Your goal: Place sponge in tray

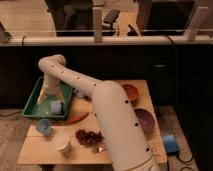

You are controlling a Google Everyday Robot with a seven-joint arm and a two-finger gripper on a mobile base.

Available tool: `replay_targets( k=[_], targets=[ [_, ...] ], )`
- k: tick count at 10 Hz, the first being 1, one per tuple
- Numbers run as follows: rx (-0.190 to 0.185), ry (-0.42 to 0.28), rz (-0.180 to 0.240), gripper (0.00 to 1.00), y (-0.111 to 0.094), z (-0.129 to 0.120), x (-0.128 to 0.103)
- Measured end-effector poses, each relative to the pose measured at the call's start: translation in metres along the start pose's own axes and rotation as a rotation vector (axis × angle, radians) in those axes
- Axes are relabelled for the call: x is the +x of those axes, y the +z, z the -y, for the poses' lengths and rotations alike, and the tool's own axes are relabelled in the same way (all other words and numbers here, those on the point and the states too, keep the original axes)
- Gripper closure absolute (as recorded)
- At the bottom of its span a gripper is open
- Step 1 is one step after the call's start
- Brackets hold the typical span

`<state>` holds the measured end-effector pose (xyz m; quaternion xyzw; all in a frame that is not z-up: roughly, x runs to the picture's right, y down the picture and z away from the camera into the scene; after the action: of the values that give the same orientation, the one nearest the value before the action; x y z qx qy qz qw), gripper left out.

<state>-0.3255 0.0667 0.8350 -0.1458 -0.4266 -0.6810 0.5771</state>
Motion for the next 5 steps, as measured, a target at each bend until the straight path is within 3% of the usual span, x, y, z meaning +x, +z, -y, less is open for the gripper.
replay_targets(
  k=[5],
  targets=[
    [0.0, 0.0, 0.0, 0.2, 0.0001, 0.0002, 0.0001]
  ],
)
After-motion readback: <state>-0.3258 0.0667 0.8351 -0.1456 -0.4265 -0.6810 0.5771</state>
